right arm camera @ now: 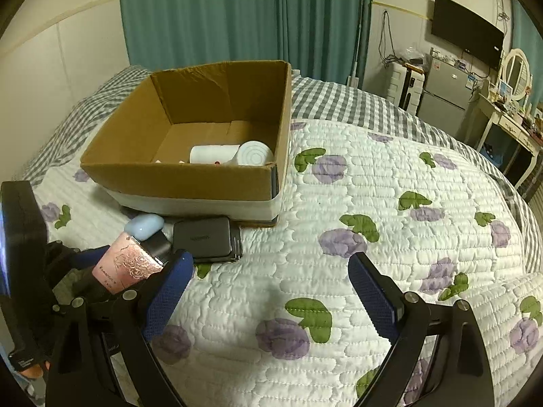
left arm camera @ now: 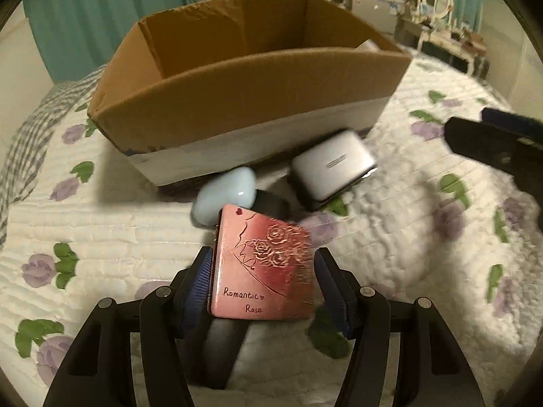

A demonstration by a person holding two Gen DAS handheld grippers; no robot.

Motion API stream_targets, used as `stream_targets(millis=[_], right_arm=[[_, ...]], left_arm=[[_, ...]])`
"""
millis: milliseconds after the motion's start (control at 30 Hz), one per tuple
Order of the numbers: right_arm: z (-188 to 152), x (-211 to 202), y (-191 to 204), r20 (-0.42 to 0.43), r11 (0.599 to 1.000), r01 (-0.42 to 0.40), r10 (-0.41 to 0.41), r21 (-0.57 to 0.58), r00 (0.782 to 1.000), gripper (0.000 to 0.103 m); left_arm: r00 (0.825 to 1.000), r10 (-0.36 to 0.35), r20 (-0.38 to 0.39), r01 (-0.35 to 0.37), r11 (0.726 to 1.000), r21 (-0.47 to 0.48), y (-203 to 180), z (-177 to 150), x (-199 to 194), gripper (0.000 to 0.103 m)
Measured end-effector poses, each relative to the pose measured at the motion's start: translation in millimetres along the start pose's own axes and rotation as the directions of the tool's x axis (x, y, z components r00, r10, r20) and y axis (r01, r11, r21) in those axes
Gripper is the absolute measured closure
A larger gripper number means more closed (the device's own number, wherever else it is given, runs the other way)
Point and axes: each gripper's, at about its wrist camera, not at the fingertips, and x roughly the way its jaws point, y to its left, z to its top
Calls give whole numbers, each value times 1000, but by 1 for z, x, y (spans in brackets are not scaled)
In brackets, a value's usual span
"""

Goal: Organize rigid objects

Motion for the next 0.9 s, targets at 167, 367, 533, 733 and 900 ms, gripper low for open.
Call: stream_targets(millis=[167,367,533,733,900], right_arm=[[1,-2,-1,6,1000,-4,4,7,1000,10],[2,-4,-2,10,1000,-5,5,12,1000,10],[2,-3,-3,8,1000,-8,8,13,1000,10],[1,0,-2,9,1000,-25,25,12,1000,10],[-4,14,10,-13,998,-58,58,-16,998,10]], left_arm=[[1000,-9,26,8,1000,29,-11,0,-14,51],[995,-96,17,95,995,42,-12,2,-16,72],[997,-80,-13,80,995,58,-21,2,-2,93],[996,-71,57,70,997,25,-9,10,-24,93],[996,4,90,-1,999,-36,12,15,-35,93]])
